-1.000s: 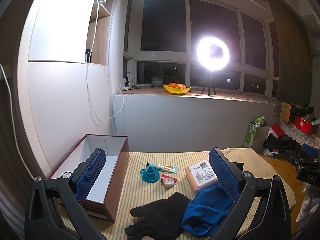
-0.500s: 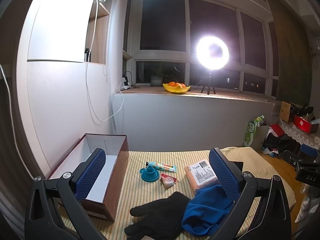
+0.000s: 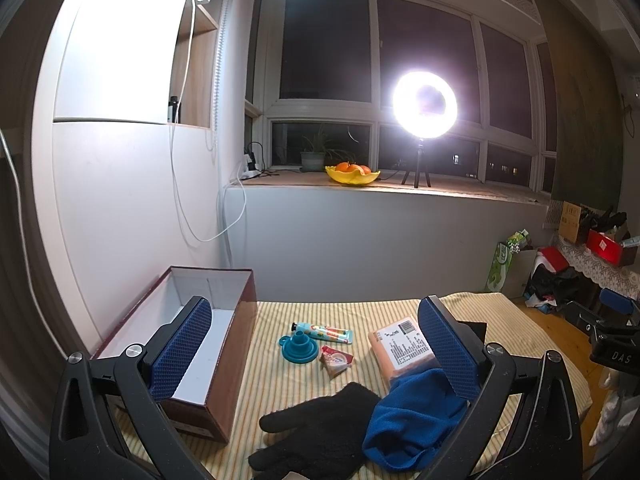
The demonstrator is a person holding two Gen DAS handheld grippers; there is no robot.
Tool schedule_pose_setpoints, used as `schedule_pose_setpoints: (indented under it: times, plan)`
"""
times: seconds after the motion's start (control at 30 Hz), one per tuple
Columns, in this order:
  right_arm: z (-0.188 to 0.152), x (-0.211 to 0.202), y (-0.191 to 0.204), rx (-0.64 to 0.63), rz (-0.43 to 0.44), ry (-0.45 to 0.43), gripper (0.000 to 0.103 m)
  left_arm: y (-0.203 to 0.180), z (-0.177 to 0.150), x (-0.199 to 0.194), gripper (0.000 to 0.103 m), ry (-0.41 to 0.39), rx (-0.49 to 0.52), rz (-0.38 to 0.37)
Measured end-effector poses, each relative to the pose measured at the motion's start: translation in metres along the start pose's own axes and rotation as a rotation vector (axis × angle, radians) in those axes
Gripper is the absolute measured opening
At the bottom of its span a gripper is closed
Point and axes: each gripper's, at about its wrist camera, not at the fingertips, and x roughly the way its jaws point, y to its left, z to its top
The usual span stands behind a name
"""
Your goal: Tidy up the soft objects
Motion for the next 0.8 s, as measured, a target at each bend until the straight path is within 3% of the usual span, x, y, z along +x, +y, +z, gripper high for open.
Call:
schedule_pose_setpoints:
  times: [0.8]
  plan:
    - [-0.0053, 0.0082, -0.0011, -0.001, 0.013, 0.040, 0.102, 0.0026, -0.0068, 0.0062, 0.102, 0.036, 0.004, 0.003]
